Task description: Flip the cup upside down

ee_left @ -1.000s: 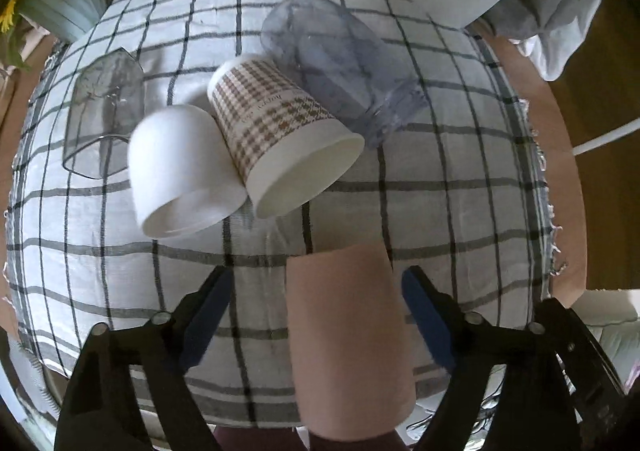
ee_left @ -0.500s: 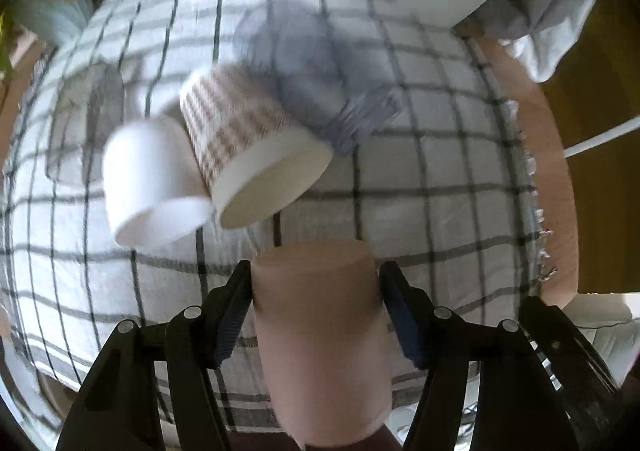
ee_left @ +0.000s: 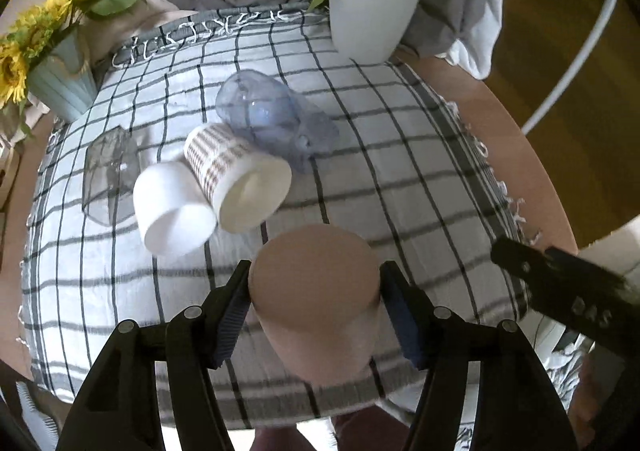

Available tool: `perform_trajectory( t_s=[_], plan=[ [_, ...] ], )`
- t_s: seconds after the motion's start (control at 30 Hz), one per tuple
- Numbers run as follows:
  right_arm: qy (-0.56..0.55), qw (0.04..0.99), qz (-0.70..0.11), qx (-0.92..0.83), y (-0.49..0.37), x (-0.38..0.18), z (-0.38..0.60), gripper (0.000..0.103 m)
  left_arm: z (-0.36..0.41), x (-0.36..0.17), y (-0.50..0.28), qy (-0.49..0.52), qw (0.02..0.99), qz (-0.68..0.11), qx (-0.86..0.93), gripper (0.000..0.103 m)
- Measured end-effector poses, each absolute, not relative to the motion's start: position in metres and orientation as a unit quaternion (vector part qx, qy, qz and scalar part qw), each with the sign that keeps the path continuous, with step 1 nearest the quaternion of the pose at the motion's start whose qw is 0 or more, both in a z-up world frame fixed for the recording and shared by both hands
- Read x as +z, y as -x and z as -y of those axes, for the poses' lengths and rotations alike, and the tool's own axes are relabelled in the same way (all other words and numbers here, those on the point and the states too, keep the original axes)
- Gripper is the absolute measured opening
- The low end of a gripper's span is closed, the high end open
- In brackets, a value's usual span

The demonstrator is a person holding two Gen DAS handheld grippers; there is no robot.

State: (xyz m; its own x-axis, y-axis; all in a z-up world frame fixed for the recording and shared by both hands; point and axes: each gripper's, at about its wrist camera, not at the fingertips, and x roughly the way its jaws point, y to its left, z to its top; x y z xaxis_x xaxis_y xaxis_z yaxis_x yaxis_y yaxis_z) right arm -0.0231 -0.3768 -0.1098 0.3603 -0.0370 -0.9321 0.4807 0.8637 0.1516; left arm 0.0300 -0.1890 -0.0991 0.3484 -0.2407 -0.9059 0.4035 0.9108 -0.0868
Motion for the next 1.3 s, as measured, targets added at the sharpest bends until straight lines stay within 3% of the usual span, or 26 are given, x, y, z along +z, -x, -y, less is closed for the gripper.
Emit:
perform_trajectory(
  t_s=[0.43, 0.53, 0.63, 0.83, 1.1, 1.3],
  plan=[
    [-0.177, 0.796, -0.558, -0.154, 0.035, -0.114, 0.368, 0.082, 0.186, -0.112, -0.009, -0.062, 0.802, -0.552, -0.219, 0.066],
    [-0.179, 0.797, -0.554, -0.159, 0.037, -0.112, 0.368, 0.082, 0.184, -0.11, -0.008, -0.066, 0.809, -0.545, -0.208, 0.072],
    [-0.173, 0.805, -0.544, -0.16, 0.04, -0.106, 0.367, 0.082, 0.181, -0.101, -0.004, -0.064, 0.821, -0.531, -0.2, 0.085],
    [-0.155, 0.833, -0.504, -0.168, 0.052, -0.076, 0.364, 0.086, 0.168, -0.065, 0.015, -0.044, 0.848, -0.495, -0.186, 0.097],
    [-0.106, 0.888, -0.422, -0.15, 0.086, -0.012, 0.332, 0.092, 0.12, -0.025, 0.041, -0.02, 0.891, -0.444, -0.097, 0.101],
    [-0.092, 0.906, -0.395, -0.119, 0.101, 0.005, 0.307, 0.092, 0.089, -0.011, 0.052, -0.016, 0.904, -0.425, -0.046, 0.102]
  ],
)
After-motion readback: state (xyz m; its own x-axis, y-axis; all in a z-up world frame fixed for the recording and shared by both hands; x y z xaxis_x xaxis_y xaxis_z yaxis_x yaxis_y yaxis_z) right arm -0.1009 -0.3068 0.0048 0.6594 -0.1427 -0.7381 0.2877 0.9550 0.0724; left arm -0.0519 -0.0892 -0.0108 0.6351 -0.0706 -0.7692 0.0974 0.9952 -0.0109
